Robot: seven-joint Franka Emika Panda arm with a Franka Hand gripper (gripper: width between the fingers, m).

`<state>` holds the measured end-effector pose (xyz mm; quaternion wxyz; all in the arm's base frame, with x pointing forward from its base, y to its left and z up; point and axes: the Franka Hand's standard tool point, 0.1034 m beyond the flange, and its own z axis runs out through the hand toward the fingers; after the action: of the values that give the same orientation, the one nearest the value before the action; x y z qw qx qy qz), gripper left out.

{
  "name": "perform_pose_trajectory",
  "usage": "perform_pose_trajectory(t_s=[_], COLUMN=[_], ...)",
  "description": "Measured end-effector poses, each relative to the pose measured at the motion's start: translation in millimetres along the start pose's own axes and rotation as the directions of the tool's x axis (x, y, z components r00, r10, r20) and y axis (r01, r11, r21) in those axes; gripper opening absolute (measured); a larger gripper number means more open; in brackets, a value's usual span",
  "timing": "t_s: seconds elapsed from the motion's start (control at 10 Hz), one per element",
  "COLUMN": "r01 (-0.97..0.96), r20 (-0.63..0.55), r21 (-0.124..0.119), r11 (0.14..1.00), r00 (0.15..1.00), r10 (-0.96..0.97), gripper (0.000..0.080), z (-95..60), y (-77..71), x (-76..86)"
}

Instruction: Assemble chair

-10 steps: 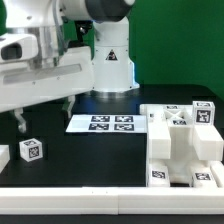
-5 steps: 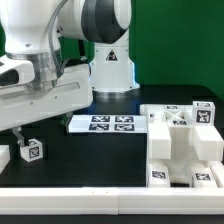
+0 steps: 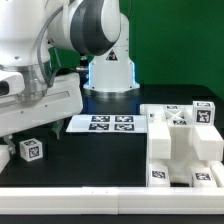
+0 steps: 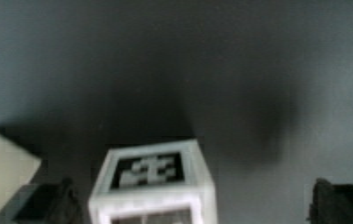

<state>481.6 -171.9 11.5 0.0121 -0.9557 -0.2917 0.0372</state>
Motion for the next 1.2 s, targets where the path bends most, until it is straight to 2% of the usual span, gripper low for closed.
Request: perform_pose_trajectory(t_s=[0.2,0.3,0.5,0.7,0.8,1.2], r01=[-0.003,-0.004,-0.020,-0.262,-0.293,-0.098], r20=[0.000,0.000,-0.004,-0.028,-0.011,-0.014], r21=[0.000,-0.001,-0.001,0.011,0.047,0.040], r11=[1.000,1.000,1.000,0.965,0.955,0.994], r00=[1.000,1.000,1.000,0.965,0.956,0.995], r10=[0.003,0.004,0.020,0.262,0.294,0.099], gripper=[0.0383,0.0284,0.0284,0.0284,0.0284,0.0284], z=[-0.2,-0.4,-1.3,-12.0,-13.0,-13.0], y=[0.4,0.8,0.8,-11.5,-19.0,-16.2], x=[-0.1,-0.3,-0.9,-7.2,-9.1,-11.3])
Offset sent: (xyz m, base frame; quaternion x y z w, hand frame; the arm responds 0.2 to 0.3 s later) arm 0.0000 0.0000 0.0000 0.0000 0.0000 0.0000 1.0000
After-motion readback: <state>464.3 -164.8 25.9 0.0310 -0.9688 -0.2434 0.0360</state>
